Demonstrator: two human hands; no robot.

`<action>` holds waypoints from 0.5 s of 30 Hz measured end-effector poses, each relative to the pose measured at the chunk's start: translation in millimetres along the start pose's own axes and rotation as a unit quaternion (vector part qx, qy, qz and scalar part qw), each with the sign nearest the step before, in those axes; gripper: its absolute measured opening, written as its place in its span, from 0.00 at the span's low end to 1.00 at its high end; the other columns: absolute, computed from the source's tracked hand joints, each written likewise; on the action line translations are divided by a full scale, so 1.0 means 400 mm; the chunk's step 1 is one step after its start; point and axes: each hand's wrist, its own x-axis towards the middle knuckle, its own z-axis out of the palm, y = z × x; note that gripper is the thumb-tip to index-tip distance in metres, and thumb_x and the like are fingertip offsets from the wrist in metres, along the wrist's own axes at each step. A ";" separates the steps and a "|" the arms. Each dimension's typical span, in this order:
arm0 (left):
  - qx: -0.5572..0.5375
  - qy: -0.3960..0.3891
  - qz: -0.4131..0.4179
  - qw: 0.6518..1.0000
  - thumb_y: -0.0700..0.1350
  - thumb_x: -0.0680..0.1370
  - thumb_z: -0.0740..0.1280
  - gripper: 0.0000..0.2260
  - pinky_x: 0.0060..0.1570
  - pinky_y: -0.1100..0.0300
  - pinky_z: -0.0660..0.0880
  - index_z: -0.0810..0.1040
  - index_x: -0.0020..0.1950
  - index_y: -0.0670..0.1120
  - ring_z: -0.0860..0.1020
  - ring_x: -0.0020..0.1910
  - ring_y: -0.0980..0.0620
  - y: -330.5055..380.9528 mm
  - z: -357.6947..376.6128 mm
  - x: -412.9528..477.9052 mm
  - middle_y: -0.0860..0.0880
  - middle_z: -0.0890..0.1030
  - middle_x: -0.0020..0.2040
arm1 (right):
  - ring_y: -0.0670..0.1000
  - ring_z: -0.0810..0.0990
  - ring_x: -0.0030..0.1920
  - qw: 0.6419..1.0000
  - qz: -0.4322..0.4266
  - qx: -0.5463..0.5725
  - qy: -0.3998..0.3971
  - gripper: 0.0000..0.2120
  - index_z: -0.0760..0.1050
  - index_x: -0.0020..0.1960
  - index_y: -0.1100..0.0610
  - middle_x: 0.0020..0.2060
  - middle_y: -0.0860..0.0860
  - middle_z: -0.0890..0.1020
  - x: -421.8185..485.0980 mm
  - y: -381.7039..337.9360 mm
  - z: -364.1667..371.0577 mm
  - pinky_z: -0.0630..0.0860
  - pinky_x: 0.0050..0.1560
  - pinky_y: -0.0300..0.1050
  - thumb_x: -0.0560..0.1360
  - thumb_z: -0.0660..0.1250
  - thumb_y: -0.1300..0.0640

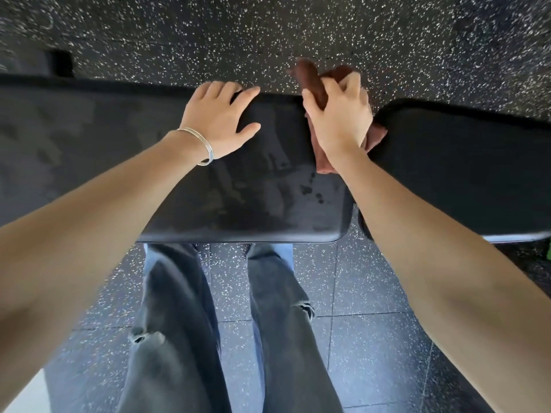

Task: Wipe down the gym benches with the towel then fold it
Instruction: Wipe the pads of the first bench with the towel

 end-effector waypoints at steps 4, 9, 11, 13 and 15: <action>-0.013 -0.001 0.008 1.000 0.58 0.78 0.57 0.28 0.67 0.47 0.58 0.60 0.75 0.47 0.67 0.64 0.39 -0.009 -0.004 -0.002 0.42 0.70 0.67 | 0.58 0.75 0.45 0.999 0.006 0.043 0.027 0.17 0.78 0.57 0.50 0.47 0.57 0.75 -0.144 -0.018 0.014 0.73 0.40 0.49 0.73 0.62 0.44; -0.020 -0.014 0.032 0.999 0.58 0.78 0.58 0.28 0.66 0.46 0.59 0.60 0.75 0.47 0.67 0.64 0.39 -0.035 -0.006 -0.002 0.42 0.70 0.67 | 0.57 0.74 0.34 0.992 -0.126 0.032 -0.011 0.15 0.81 0.53 0.54 0.36 0.57 0.75 -0.434 0.040 0.024 0.75 0.35 0.47 0.69 0.67 0.50; -0.019 -0.014 0.037 0.999 0.57 0.77 0.58 0.29 0.67 0.46 0.59 0.59 0.75 0.47 0.67 0.64 0.39 -0.043 -0.002 -0.004 0.42 0.69 0.67 | 0.57 0.74 0.34 0.993 -0.118 0.022 0.008 0.14 0.82 0.51 0.53 0.36 0.56 0.74 -0.415 0.040 0.033 0.75 0.34 0.46 0.68 0.67 0.51; -0.021 -0.016 0.040 0.999 0.57 0.77 0.58 0.29 0.67 0.46 0.59 0.59 0.75 0.47 0.67 0.65 0.39 -0.048 -0.002 -0.007 0.42 0.69 0.68 | 0.57 0.75 0.34 0.991 -0.130 0.008 0.023 0.13 0.81 0.50 0.54 0.36 0.57 0.75 -0.363 0.029 0.030 0.75 0.33 0.47 0.68 0.67 0.51; -0.023 -0.016 0.038 0.999 0.58 0.77 0.58 0.29 0.67 0.46 0.58 0.59 0.75 0.47 0.67 0.65 0.39 -0.049 -0.003 -0.011 0.42 0.69 0.68 | 0.59 0.76 0.36 0.991 -0.129 -0.009 0.024 0.14 0.81 0.50 0.54 0.37 0.59 0.77 -0.300 0.011 0.020 0.75 0.34 0.49 0.69 0.67 0.49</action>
